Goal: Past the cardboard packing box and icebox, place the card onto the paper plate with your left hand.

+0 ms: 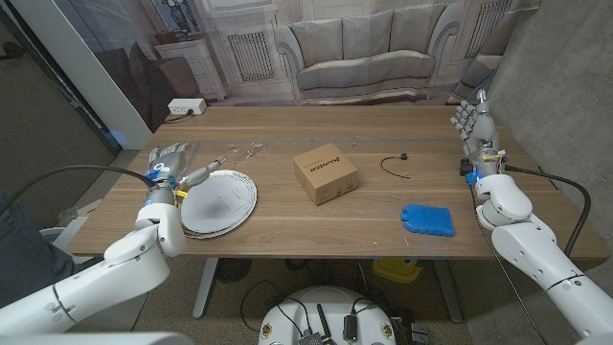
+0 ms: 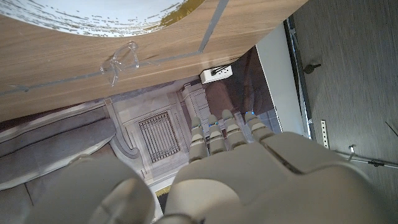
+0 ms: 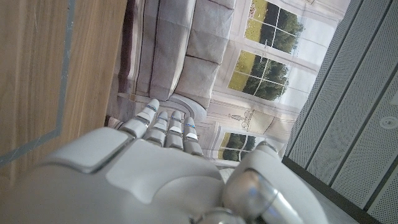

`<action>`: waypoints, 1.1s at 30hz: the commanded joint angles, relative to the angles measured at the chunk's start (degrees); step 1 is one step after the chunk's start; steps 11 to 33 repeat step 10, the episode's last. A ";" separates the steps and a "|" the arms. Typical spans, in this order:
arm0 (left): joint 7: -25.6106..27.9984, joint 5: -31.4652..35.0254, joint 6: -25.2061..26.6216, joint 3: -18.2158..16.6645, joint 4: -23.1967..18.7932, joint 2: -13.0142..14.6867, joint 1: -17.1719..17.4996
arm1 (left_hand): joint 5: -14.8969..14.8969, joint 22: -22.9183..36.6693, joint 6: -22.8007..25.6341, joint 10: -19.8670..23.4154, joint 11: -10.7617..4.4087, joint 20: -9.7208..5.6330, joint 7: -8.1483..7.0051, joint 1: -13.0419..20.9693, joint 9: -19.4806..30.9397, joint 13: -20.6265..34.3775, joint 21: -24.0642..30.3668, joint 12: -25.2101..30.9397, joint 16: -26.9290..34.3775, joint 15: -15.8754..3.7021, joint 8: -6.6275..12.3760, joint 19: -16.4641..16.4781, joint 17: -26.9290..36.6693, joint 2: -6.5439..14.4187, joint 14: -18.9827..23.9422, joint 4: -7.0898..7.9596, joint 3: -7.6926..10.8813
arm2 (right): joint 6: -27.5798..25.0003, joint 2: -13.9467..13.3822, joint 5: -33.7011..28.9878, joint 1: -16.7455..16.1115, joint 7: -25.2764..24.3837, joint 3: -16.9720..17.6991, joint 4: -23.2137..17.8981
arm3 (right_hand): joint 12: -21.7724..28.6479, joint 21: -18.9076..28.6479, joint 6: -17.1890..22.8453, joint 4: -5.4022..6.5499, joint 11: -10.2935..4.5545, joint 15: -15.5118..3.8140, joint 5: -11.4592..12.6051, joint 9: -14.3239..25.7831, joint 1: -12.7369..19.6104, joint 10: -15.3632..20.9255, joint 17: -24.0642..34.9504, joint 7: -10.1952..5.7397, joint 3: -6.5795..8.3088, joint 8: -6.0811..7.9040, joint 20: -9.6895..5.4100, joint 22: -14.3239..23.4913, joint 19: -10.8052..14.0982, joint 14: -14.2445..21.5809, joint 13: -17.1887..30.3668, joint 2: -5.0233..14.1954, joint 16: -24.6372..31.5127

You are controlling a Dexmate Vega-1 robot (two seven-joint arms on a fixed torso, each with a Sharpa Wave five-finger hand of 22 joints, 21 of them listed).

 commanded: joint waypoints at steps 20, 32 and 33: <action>0.73 0.94 -0.03 -1.66 -1.15 0.25 1.44 | 0.61 0.02 1.04 0.63 0.05 -0.14 -0.05 -0.34 0.11 -0.07 0.38 0.55 0.44 -0.32 0.53 -0.66 -0.01 0.31 0.64 -0.13 -0.55 | -0.59 0.04 0.38 -0.38 0.02 -0.15 -0.44 | -0.05 0.25 0.36 0.06 -0.04 -0.02 -0.21 0.27 0.10 0.50 0.19 0.09 -0.39 -0.06 0.17 0.10 0.10 0.46 0.16 0.12 0.14; 0.73 0.94 -0.03 -1.66 -1.15 0.25 1.44 | 0.61 0.02 1.04 0.63 0.05 -0.14 -0.05 -0.34 0.11 -0.07 0.38 0.55 0.44 -0.32 0.53 -0.66 -0.01 0.31 0.64 -0.13 -0.55 | -0.59 0.04 0.38 -0.38 0.02 -0.15 -0.44 | -0.05 0.25 0.36 0.06 -0.04 -0.02 -0.21 0.27 0.10 0.50 0.19 0.09 -0.39 -0.06 0.17 0.10 0.10 0.46 0.16 0.12 0.14; 0.73 0.94 -0.03 -1.66 -1.15 0.25 1.44 | 0.61 0.02 1.04 0.63 0.05 -0.14 -0.05 -0.34 0.11 -0.07 0.38 0.55 0.44 -0.32 0.53 -0.66 -0.01 0.31 0.64 -0.13 -0.55 | -0.59 0.04 0.38 -0.38 0.02 -0.15 -0.44 | -0.05 0.25 0.36 0.06 -0.04 -0.02 -0.21 0.27 0.10 0.50 0.19 0.09 -0.39 -0.06 0.17 0.10 0.10 0.46 0.16 0.12 0.14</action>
